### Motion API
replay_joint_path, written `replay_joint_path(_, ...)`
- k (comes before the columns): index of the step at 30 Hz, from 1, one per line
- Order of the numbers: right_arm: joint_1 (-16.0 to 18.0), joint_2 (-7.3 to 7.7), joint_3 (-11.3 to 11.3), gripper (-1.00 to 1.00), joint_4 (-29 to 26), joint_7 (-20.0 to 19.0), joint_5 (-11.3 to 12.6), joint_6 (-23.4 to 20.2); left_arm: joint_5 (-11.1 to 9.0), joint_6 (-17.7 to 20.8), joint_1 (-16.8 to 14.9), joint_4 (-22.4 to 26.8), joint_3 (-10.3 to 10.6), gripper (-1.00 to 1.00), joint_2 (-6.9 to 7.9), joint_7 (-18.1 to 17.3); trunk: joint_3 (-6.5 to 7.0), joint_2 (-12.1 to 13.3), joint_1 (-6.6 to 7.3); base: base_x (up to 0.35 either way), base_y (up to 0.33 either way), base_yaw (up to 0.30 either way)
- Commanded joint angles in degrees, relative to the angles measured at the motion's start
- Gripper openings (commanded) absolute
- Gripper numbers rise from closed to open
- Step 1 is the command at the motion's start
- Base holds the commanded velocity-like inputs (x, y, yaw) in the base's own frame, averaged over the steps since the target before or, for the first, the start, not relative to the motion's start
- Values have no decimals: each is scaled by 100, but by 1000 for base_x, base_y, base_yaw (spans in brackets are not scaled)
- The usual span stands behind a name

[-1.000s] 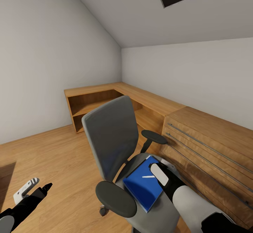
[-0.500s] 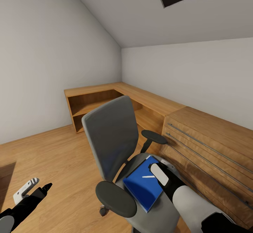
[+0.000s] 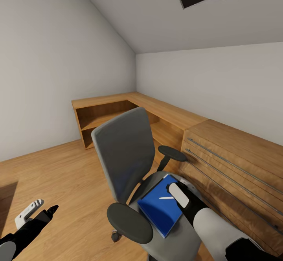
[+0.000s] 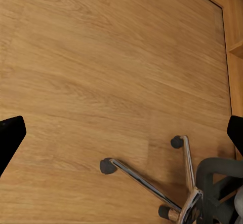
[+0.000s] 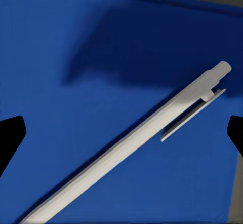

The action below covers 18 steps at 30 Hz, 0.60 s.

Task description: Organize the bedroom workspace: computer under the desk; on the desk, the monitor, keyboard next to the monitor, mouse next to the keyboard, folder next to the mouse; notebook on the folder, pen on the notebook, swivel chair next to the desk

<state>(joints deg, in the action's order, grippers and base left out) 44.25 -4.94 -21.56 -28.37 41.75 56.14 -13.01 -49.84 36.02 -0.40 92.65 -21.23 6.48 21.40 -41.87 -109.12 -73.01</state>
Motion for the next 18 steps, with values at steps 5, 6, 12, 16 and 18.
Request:
replay_joint_path(5, 5, 19, -32, 100, -10, 37, 66, -36, -61, 19, -4, 8, -4, 100, -4, 53, -6, -3, 1, 0, 0, 0)
replay_joint_path(6, 5, 22, -32, 100, -10, 37, 71, -36, -61, 19, -4, 8, -4, 100, -5, 52, -6, -3, 1, 0, 0, 0)
replay_joint_path(12, 5, 59, -32, 100, -5, 36, 94, -44, -61, 19, -4, 8, -4, 100, -6, 51, -6, -3, 1, 0, 0, 0)
replay_joint_path(16, 5, 67, -32, 100, -3, 35, 112, -64, -61, 19, -4, 8, -4, 100, -6, 52, -6, -3, 1, 0, 0, 0)
replay_joint_path(18, 5, 69, -32, 100, -3, 35, 133, -69, -61, 19, -4, 8, -4, 100, -5, 50, -6, -3, 1, 0, 0, 0)
